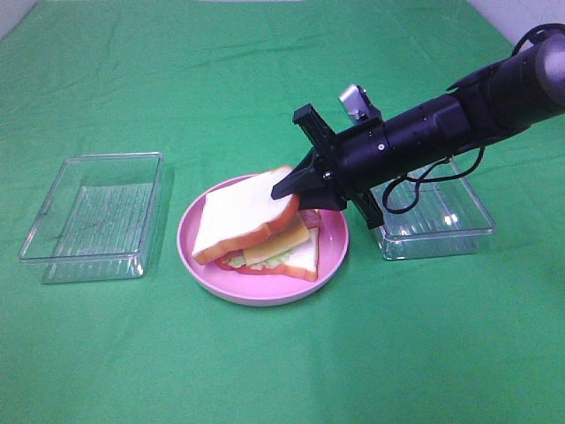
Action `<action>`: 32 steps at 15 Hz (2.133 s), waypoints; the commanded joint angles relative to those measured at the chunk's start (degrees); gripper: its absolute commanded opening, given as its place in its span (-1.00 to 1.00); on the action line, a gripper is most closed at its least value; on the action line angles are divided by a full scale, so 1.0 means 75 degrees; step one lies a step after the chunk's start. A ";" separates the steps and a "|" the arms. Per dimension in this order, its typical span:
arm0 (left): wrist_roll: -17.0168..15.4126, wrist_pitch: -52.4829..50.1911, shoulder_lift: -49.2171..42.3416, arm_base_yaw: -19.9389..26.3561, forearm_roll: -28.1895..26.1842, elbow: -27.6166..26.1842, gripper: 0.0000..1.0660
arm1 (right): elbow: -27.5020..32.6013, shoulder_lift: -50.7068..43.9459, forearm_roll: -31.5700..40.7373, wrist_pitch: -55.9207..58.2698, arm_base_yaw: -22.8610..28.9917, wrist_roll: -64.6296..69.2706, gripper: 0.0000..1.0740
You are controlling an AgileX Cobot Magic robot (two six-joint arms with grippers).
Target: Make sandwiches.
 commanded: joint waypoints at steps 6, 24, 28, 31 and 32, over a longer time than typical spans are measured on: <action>0.0008 -0.0084 -0.0153 -0.0008 -0.0038 0.0008 0.74 | 0.0000 -0.0168 -0.1108 -0.0031 0.0008 -0.0115 0.42; 0.0023 -0.0084 -0.0153 -0.0008 -0.0023 0.0008 0.74 | 0.2735 -0.7815 -0.8487 0.1635 0.0000 0.3086 0.42; 0.0183 -0.0084 -0.0153 -0.0008 -0.0138 0.0008 0.74 | 0.4255 -0.9969 -0.8602 0.1681 0.0000 0.3086 0.42; 0.0176 -0.0084 -0.0153 -0.0008 -0.0138 0.0008 0.74 | 0.5034 -1.1322 -0.8785 0.1719 0.0000 0.3025 0.42; 0.0176 -0.0084 -0.0153 -0.0008 -0.0138 0.0008 0.74 | 0.5034 -1.1688 -0.8831 0.1742 0.0008 0.3063 0.42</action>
